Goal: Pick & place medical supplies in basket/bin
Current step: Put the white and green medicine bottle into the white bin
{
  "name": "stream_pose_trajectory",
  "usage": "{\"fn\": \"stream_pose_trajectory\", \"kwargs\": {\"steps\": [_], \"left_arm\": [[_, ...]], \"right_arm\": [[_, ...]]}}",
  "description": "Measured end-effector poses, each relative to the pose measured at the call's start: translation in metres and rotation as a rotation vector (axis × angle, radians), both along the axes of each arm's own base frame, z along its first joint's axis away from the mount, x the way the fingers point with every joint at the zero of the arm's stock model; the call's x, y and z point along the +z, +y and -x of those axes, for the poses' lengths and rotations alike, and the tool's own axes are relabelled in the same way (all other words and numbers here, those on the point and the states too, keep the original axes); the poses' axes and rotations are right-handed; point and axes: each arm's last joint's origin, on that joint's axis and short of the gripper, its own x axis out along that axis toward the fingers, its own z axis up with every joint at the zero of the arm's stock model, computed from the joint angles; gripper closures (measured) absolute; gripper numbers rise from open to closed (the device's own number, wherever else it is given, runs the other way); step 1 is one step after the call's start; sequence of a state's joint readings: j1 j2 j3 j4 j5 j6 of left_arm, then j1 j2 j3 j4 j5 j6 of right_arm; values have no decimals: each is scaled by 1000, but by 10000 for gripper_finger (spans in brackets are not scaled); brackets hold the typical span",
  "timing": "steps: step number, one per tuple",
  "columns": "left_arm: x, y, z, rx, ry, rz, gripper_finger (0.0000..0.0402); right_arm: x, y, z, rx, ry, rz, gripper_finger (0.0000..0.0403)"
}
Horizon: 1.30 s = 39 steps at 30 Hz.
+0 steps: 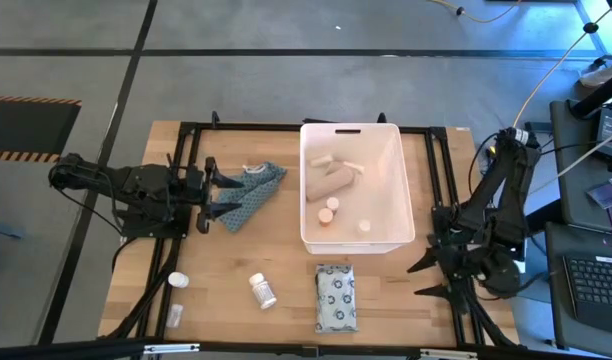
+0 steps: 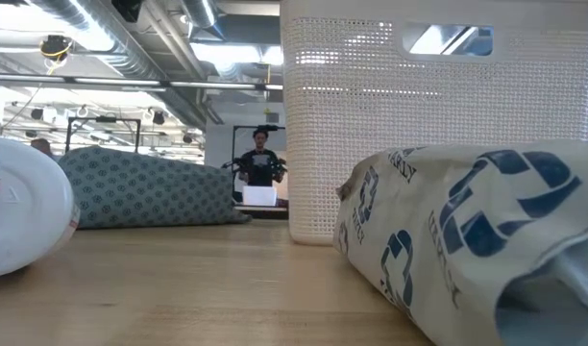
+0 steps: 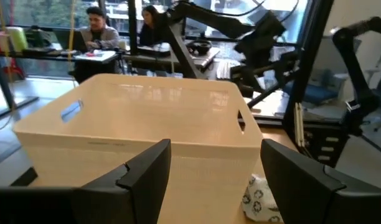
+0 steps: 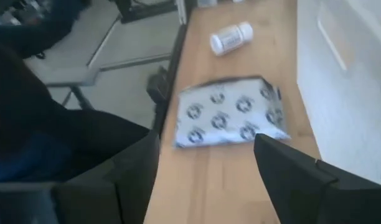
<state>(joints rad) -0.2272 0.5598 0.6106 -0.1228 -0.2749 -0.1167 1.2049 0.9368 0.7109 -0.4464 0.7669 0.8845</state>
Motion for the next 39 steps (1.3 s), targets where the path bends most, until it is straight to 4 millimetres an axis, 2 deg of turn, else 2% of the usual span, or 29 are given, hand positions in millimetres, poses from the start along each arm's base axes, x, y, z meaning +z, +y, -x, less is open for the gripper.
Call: {"fn": "stream_pose_trajectory", "kwargs": {"steps": [2, 6, 11, 19, 24, 28, 36, 39], "left_arm": [[-2, -1, -4, -13, 18, -11, 160], [-9, -4, -15, -16, 76, -35, 160], [-26, -10, -39, -28, 188, -112, 160], [-29, -33, -75, -223, 317, -184, 160], [-49, -55, -81, -359, 443, -209, 160], [-68, -68, -84, -378, 558, -265, 160], [-100, -96, -92, -453, 665, -449, 160], [-109, -103, -92, -470, 697, -450, 160]], "right_arm": [[-11, -1, 5, 24, -9, -17, 139], [-21, 0, 17, 90, -62, -123, 139], [-31, 0, 27, 181, -152, -156, 139], [-56, -8, 29, 124, -180, -116, 139], [-67, -12, 29, 85, -177, -103, 139], [-71, -14, 29, 52, -184, -104, 139], [-72, -16, 28, -4, -221, -69, 139], [-72, -17, 28, -16, -228, -66, 139]]}}
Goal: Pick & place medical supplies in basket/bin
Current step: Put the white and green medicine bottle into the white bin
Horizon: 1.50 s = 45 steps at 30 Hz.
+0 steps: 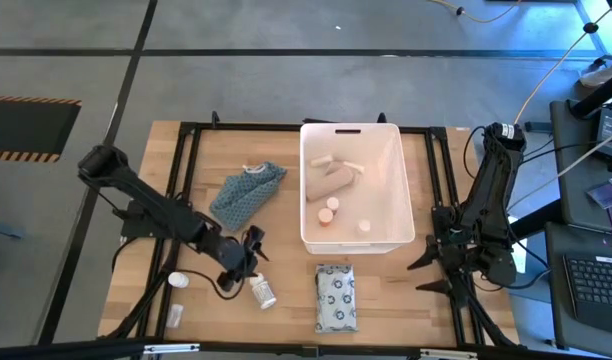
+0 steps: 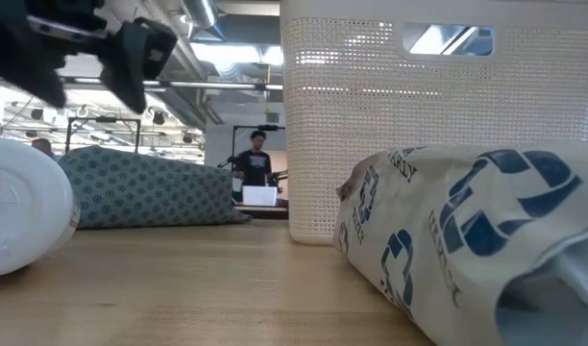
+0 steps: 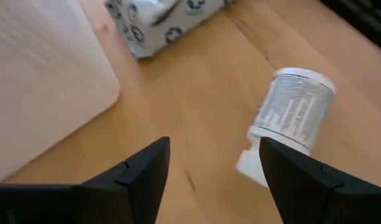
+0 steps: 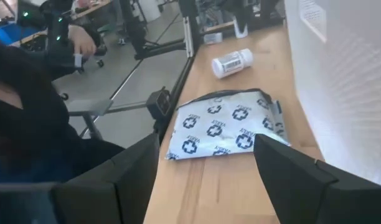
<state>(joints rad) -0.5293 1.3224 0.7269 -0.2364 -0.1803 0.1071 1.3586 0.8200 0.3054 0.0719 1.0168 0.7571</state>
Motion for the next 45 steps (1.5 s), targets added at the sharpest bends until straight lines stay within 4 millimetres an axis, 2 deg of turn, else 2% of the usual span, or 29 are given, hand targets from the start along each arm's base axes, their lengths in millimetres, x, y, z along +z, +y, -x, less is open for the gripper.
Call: {"fn": "stream_pose_trajectory", "kwargs": {"steps": [5, 13, 22, 27, 31, 36, 45], "left_arm": [[-6, -13, 4, -23, 45, 52, 160], [-8, -34, 6, -113, -13, 73, 160], [-13, -38, 6, -174, 3, 56, 160], [-14, -38, 7, -221, 4, 25, 160], [-27, -32, 14, -232, -7, 46, 160], [-33, -21, 25, -236, -146, 111, 160], [-48, -5, 43, -195, -241, 183, 160]], "right_arm": [[0, -1, 0, -35, -16, 3, 139], [1, -1, 0, -44, -13, -24, 139], [2, -3, -1, -105, -42, -18, 139], [2, -3, -1, -132, -55, -16, 139], [2, -3, -1, -136, -57, -14, 139], [2, -4, -1, -137, -57, -15, 139], [3, -5, -2, -181, -78, -10, 139]]}}
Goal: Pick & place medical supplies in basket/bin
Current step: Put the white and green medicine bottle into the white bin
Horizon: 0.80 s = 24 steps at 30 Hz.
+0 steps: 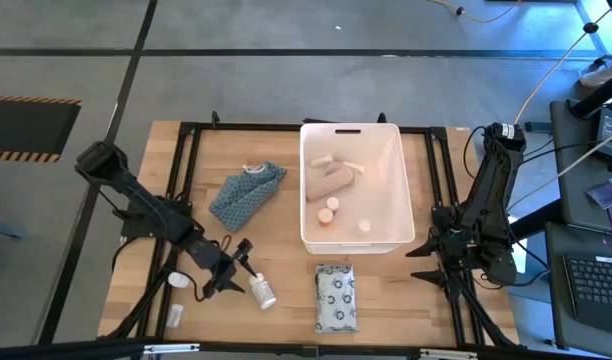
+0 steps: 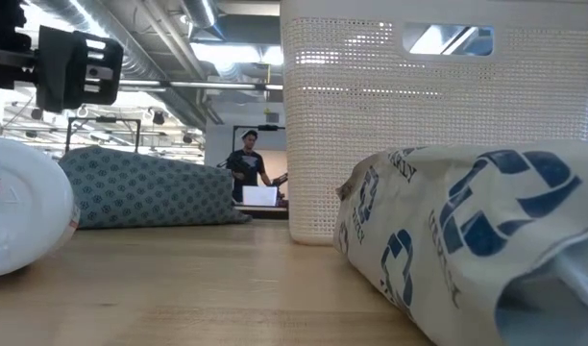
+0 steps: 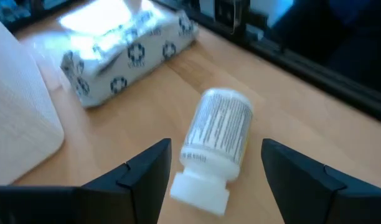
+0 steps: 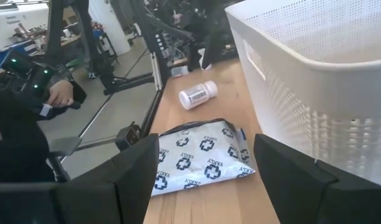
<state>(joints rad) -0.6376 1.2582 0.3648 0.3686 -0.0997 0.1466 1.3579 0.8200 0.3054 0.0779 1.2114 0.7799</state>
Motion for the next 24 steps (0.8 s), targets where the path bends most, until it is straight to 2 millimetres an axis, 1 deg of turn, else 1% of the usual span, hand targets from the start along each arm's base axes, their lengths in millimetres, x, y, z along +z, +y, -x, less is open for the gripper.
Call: {"fn": "stream_pose_trajectory", "kwargs": {"steps": [5, 18, 21, 24], "left_arm": [[-4, 2, 3, -3, -62, 51, 160], [-6, 3, 4, -6, -54, 40, 157], [-8, 3, 5, 8, -21, 51, 143], [-11, 4, 6, 32, 30, 64, 113]], "right_arm": [[0, 0, 0, 0, 0, 1, 139], [0, 0, 0, 0, 0, 3, 139], [0, 0, 0, 0, 0, 4, 139], [0, 0, 0, 0, 0, 4, 139]]}}
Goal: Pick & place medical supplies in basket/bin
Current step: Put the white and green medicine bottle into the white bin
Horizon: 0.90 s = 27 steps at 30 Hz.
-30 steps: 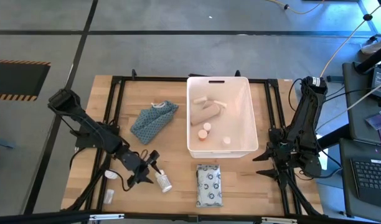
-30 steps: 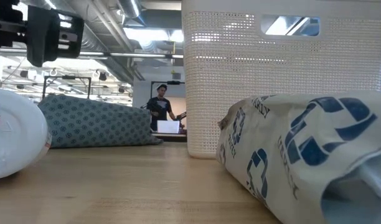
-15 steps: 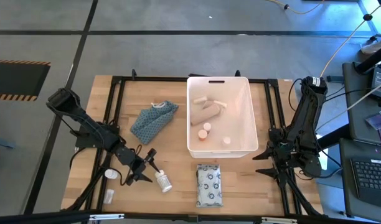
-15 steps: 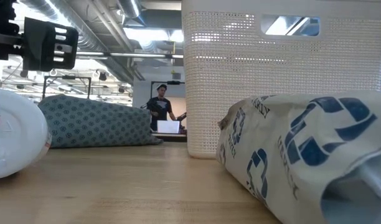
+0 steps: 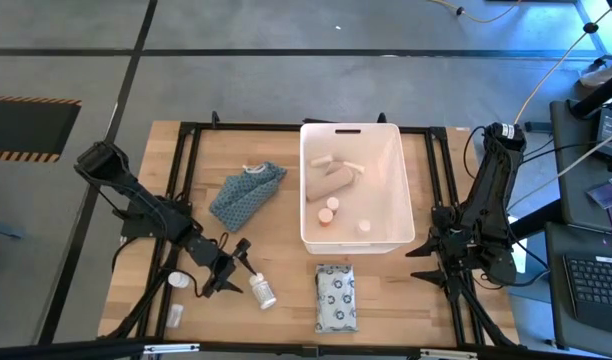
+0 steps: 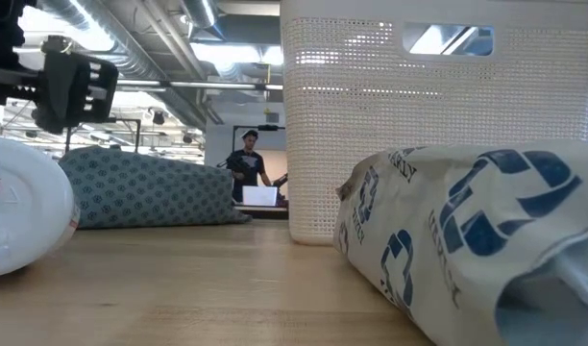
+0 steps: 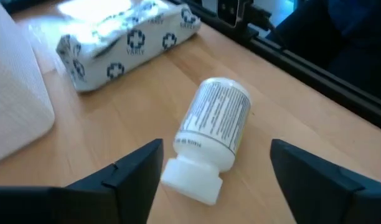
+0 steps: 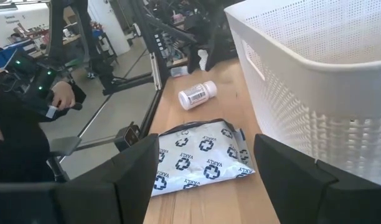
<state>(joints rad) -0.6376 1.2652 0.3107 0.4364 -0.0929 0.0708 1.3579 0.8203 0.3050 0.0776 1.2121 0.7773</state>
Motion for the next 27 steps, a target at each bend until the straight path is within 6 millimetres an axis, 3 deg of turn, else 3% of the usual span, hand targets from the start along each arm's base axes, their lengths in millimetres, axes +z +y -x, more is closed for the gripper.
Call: {"fn": "stream_pose_trajectory", "kwargs": {"steps": [8, 27], "left_arm": [[1, 0, -1, -16, -49, -50, 43], [3, -1, -2, -25, -74, -53, 38]], "right_arm": [[0, 0, 0, 0, 0, 0, 139], [0, 0, 0, -1, 0, -3, 139]]}}
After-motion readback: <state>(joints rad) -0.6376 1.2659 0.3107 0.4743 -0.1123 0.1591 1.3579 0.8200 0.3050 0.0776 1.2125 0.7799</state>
